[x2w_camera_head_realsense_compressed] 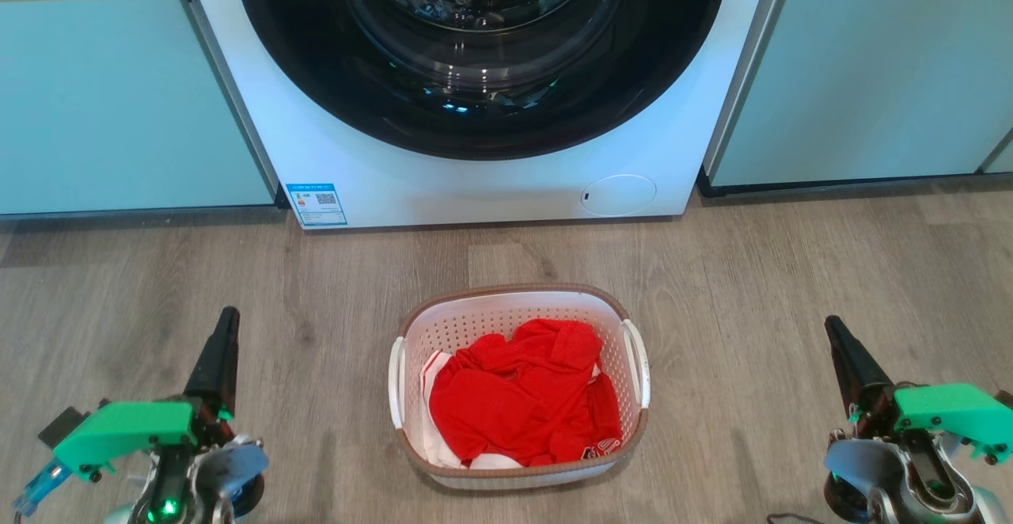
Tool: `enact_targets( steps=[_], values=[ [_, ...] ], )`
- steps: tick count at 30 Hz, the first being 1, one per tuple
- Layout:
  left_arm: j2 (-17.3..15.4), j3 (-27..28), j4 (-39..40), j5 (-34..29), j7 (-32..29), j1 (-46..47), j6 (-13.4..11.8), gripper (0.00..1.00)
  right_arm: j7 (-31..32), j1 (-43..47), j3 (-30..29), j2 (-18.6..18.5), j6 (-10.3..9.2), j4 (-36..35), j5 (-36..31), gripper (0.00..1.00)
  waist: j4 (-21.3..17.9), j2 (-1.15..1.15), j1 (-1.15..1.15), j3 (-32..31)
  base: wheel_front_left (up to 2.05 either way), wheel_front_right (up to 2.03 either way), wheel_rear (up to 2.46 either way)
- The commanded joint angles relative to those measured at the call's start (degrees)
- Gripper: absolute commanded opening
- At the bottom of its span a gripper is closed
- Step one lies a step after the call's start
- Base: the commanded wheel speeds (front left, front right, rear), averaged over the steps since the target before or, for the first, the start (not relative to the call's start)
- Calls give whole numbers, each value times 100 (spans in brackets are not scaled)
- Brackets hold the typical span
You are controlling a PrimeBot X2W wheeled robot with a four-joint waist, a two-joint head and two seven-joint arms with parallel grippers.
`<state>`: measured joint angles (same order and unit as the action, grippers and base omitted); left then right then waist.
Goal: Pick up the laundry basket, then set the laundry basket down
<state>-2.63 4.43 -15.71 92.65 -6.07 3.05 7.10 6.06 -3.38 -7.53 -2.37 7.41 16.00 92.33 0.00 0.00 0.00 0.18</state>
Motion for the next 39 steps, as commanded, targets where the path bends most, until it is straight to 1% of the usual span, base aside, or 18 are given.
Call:
enact_targets(
  steps=[1, 7, 8, 12, 24, 32, 39],
  values=[
    [-25, 215, 167, -54, -46, 315, 39, 0, 46, -281, 97, -51, 8, -198, -19, 0, 0, 0, 0, 0, 0, 0, 0],
    [-25, 215, 167, -54, -46, 315, 39, 0, 46, -281, 97, -51, 8, -198, -19, 0, 0, 0, 0, 0, 0, 0, 0],
    [0, 0, 1, -1, 1, 0, 0, 100, -1, 0, 1, 0, 0, 0, 0, 100, 0, 0, 0, 0, 0, 0, 0],
    [12, -31, -289, -3, 12, -196, -6, 100, -18, 151, 38, 39, 0, 303, -1, 100, 0, 0, 0, 0, 0, 0, 0],
    [8, -131, -121, -196, 214, -256, -14, 100, -219, 160, 222, 30, 1, 222, -136, 100, -3, 0, 0, -18, 0, 0, 0],
    [6, -180, 37, -533, 349, -263, -60, 100, -353, 148, 303, 25, 1, 148, -466, 100, -2, 0, 0, -26, 0, 0, 0],
    [4, -240, 220, -987, 466, -264, -136, 100, -470, 131, 375, 20, 2, 31, -942, 100, 0, 0, 0, -29, 0, 0, 0]
  ],
)
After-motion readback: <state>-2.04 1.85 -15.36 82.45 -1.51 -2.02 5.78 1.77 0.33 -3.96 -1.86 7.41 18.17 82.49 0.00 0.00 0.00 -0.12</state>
